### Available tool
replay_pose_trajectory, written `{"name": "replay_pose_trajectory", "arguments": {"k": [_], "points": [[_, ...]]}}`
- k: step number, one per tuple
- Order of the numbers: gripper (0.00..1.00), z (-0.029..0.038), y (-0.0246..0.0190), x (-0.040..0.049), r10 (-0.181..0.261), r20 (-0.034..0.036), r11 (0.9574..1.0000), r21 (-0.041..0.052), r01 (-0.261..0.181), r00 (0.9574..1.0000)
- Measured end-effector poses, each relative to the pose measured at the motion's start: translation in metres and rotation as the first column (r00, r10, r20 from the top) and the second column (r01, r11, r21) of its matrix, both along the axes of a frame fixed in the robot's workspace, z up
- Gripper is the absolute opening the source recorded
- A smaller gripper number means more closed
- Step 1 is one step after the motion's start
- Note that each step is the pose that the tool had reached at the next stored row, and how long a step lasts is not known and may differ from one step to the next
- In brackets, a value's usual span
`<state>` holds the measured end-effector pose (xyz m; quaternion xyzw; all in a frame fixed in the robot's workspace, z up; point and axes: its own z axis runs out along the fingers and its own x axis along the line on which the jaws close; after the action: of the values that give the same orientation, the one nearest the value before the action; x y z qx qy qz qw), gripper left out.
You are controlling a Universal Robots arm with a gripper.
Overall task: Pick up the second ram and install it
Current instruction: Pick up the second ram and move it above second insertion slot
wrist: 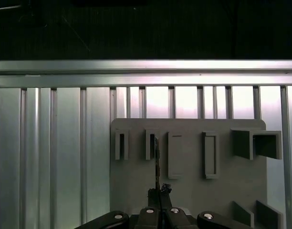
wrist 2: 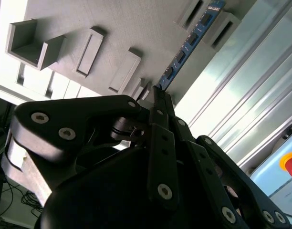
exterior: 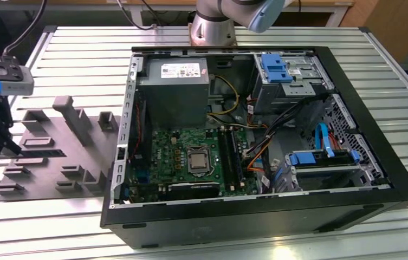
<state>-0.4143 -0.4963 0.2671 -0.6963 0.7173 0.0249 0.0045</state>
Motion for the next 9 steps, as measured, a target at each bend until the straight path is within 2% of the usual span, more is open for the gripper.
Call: {"name": "replay_pose_trajectory", "arguments": {"k": [9], "points": [[0.11, 0.0042, 0.0, 0.0, 0.0, 0.0001, 1.0, 0.0002, 0.0, 1.0]]}}
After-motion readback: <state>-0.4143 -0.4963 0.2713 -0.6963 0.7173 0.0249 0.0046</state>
